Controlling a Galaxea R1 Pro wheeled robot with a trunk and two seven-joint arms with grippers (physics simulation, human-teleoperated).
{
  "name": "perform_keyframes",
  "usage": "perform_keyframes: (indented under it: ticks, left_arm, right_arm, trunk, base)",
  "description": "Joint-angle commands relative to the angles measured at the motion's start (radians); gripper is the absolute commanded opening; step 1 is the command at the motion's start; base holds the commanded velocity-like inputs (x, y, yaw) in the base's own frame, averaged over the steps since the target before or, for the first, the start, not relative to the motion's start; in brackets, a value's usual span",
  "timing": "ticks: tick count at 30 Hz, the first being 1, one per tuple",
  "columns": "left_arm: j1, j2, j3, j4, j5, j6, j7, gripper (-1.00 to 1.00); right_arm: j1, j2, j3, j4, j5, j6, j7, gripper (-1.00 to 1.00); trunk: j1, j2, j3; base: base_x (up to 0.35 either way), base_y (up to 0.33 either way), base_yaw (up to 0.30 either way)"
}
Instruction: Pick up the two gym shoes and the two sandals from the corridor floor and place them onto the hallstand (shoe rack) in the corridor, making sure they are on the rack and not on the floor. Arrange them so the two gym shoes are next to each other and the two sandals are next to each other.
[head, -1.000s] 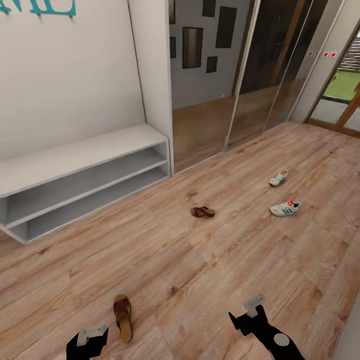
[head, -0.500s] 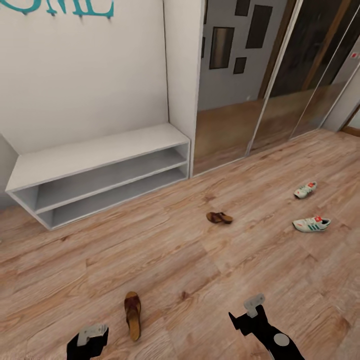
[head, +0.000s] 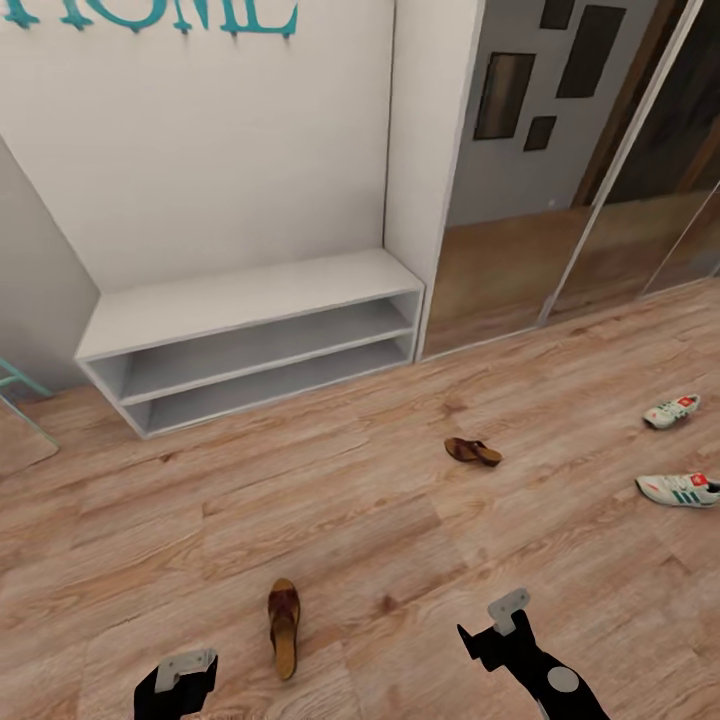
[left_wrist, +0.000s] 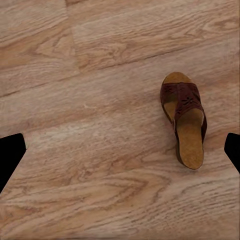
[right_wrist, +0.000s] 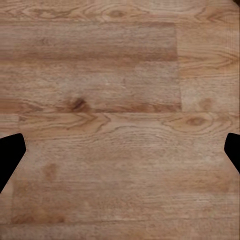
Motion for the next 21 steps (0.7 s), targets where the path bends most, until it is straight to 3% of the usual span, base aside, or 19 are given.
perform_keyframes:
  ticks: [1,21]
  left_arm:
    - [-0.001,0.000,0.000,0.001,0.001,-0.004,0.002,1.00]
    - [-0.001,-0.002,0.000,0.001,0.001,-0.002,0.002,1.00]
  right_arm:
    - [0.000,0.000,-0.001,0.000,0.009,-0.004,0.003,1.00]
    - [0.000,0.001,-0.001,-0.001,0.009,-0.004,0.003,1.00]
  trunk:
    - [0.000,0.000,-0.001]
    - [0.000,0.000,-0.002]
  base:
    - [0.005,-0.003,0.276]
    - [0.001,-0.001,0.276]
